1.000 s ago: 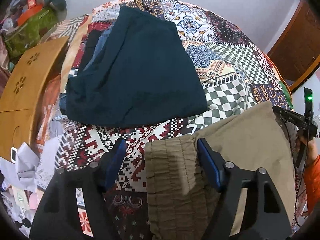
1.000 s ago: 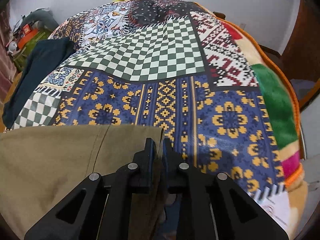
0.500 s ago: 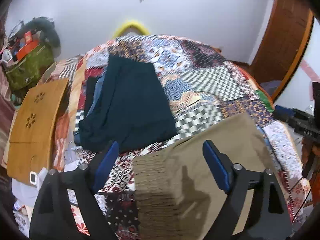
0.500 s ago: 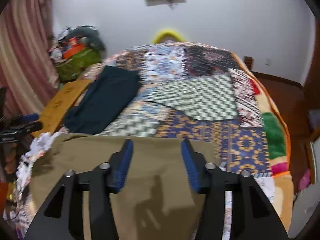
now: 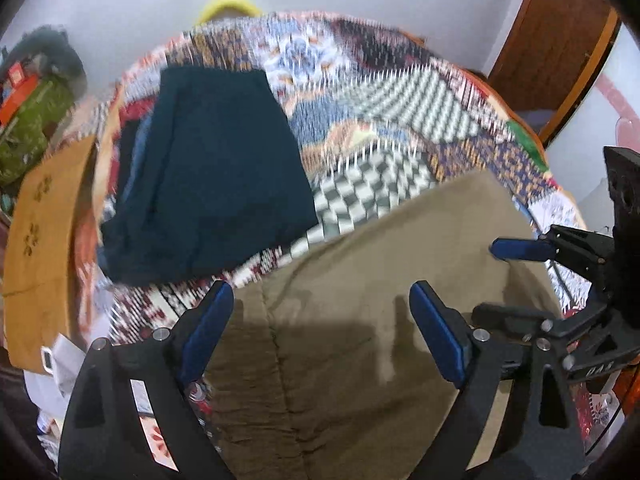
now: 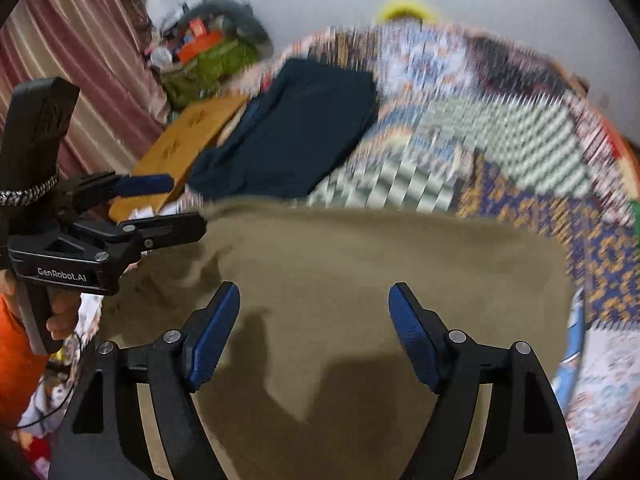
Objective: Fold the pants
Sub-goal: 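Fold the lifted edge over with the right gripper and release it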
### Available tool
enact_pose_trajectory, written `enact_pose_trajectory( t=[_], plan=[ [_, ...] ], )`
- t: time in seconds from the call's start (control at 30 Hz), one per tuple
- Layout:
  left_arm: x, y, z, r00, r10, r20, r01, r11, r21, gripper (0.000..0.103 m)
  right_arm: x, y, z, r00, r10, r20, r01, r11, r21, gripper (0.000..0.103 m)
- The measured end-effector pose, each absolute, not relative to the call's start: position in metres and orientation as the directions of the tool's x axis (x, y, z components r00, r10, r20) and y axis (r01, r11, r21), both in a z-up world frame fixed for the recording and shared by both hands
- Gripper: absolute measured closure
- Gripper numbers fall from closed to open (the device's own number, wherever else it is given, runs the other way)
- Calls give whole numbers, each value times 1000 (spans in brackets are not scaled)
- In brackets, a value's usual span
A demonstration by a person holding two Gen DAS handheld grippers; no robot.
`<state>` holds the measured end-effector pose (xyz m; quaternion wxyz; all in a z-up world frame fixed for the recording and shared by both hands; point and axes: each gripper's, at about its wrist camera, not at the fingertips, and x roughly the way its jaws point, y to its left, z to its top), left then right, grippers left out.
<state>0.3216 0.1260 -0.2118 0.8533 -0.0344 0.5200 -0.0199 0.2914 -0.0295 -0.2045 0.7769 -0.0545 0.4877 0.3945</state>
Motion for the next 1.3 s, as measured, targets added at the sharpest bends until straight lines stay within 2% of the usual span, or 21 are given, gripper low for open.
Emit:
enact_pose_trajectory(
  t=[0.1, 0.2, 0.3, 0.5, 0.7, 1.3],
  plan=[
    [316, 122, -233, 401, -88, -912, 5, 996, -93, 13, 286, -26, -222, 159, 526, -836, -681, 672, 293, 29],
    [301, 112, -241, 407, -23, -913, 41, 999, -7, 7, 278, -36, -228, 179, 515, -838, -683, 679, 271, 26],
    [285, 109, -239, 429, -5, -903, 52, 998, 19, 6, 268, -53, -230, 184, 507, -842, -678, 686, 265, 26],
    [255, 112, -234, 468, 3, -884, 18, 1000, 13, 6, 245, -87, -229, 226, 510, -830, -623, 731, 279, 16],
    [229, 109, -230, 492, 56, -869, -4, 998, 62, 5, 221, -112, -222, 254, 504, -825, -603, 750, 272, 15],
    [167, 122, -202, 547, 84, -833, -104, 994, 32, 5, 175, -153, -222, 343, 476, -809, -497, 823, 274, 15]
  ],
)
